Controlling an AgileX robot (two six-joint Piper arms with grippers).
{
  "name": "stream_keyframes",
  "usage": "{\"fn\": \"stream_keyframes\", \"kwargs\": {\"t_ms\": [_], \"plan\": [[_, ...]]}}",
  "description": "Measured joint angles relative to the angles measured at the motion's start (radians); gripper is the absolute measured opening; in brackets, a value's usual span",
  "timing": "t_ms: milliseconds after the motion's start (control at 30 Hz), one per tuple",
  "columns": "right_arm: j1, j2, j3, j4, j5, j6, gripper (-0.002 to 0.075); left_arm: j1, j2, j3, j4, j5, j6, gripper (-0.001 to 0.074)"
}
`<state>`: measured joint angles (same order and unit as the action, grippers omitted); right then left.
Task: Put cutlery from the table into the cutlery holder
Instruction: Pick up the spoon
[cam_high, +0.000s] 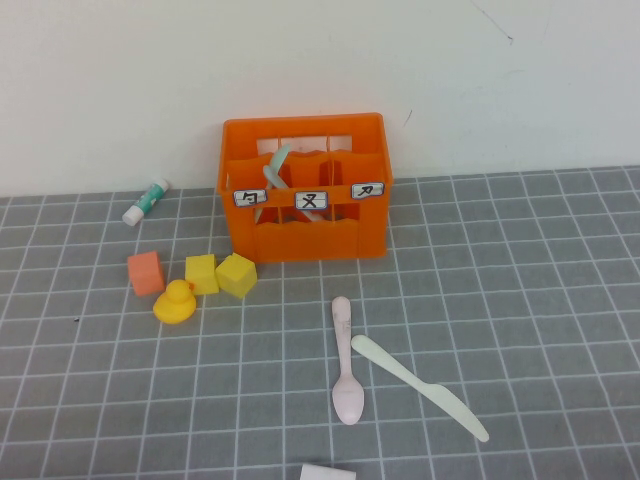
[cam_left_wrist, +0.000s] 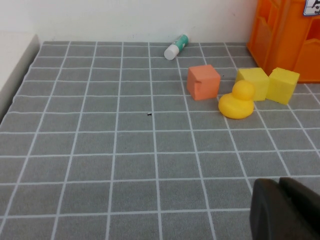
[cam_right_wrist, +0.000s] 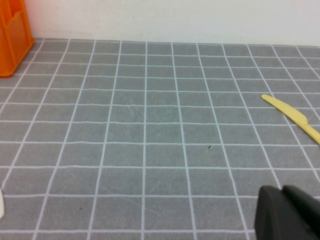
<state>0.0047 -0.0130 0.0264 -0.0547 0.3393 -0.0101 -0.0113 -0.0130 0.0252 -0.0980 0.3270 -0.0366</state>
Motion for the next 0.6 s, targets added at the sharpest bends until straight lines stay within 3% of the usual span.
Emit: {"fn": "stream_keyframes", "kwargs": {"t_ms": [133,367,600], "plan": [[0.000,0.000,0.000,0.042,-0.012,0.018,-0.0003,0.000,0.000,0.000,0.000,0.001,0.000,-0.0001],[0.000,0.000,0.002,0.570,-0.078,0.215,-0.0003,0.000,0.000,-0.001,0.000,0.002,0.000,-0.0001],[0.000,0.000,0.002,0.611,-0.138,0.149,-0.0003,0.000,0.000,-0.001,0.000,0.002,0.000,-0.0001]]}}
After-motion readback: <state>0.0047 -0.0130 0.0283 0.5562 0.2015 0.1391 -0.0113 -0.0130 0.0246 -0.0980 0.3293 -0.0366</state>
